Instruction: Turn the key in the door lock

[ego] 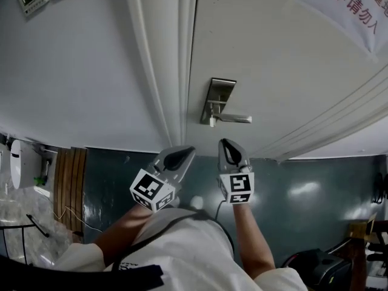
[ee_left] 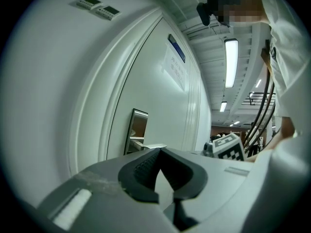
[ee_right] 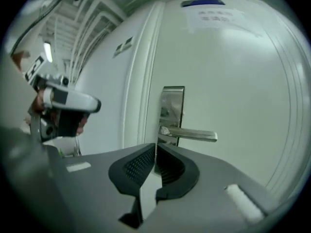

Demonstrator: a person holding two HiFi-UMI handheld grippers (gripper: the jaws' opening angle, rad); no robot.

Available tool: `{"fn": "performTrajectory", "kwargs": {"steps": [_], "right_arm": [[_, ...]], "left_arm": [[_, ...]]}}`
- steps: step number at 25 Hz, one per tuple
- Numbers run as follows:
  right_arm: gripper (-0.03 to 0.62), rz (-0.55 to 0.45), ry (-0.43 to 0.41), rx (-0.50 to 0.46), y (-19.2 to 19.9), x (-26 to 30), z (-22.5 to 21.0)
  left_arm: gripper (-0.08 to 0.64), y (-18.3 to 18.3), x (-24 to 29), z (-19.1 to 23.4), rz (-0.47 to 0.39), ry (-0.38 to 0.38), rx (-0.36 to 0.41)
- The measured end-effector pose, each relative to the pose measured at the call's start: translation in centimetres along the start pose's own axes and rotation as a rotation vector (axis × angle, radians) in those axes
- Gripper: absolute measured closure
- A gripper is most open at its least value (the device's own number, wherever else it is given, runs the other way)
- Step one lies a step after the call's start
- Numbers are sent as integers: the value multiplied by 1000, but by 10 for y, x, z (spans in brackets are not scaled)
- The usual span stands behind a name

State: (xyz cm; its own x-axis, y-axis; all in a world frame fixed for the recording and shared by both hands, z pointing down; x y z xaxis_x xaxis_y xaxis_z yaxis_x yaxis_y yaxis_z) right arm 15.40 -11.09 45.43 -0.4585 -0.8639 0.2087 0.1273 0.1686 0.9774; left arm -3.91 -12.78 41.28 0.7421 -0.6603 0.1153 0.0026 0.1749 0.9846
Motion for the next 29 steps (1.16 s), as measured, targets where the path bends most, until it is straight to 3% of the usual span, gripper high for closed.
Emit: {"fn": "performTrajectory", "kwargs": {"steps": [4, 10, 29], "right_arm": [[584, -107, -9, 108, -17, -21, 9], [584, -173, 19, 146, -32, -43, 15], [584, -142, 105, 143, -34, -50, 43]], "left_arm": [[555, -3, 0, -1, -7, 5, 12], [555, -6, -1, -3, -16, 9, 10], [555, -7, -19, 17, -22, 50, -10]]}}
Point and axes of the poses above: the fingertips, and each gripper's own axes: x forward along the fingers, z to its left, y out of its underside, the point moved 9 cm from there along -x, backward along the fingers, and after that the axes turned 14 degrees about -y, right-handed, at the moved point
